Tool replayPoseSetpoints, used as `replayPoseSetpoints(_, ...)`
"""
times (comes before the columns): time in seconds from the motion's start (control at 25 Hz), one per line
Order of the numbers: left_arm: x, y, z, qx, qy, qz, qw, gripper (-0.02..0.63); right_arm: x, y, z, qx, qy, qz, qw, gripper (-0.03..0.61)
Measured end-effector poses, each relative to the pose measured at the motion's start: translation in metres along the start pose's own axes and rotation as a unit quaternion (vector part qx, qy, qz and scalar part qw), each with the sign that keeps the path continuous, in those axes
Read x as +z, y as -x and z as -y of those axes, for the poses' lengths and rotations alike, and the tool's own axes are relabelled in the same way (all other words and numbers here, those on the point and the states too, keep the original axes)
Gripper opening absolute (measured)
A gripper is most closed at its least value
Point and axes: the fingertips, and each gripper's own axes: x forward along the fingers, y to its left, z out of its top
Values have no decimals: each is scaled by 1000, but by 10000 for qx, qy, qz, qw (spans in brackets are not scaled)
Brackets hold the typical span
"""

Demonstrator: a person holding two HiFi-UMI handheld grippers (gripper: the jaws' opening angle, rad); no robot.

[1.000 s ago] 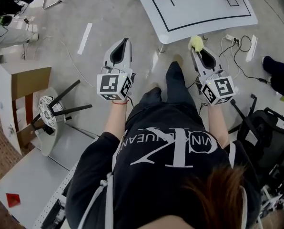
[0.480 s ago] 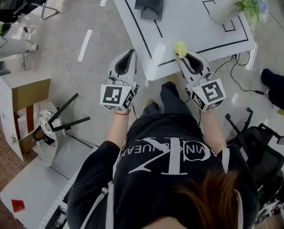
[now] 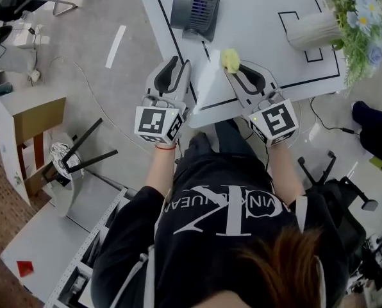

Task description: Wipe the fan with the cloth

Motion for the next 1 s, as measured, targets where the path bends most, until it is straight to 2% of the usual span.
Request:
replayPoseSetpoints(0.28,-1,-31,-4,283,-210,-175,9992,170,23,-32,30,193,384,209,9989,69)
replayPoseSetpoints(0.48,0,-46,-2,437,-506,-273,9974,200,42,-50,45,159,1159,301,9927,71)
replayPoseSetpoints(0.6,1,-53,-4,568,-553,-300,9964,223,49,-59,52,117,1576,289,9870,71)
replayPoseSetpoints(1.0,-2,-61,-13,622,-482,-291,9965,196,67,-86,89,-306,1991,331,9789,71)
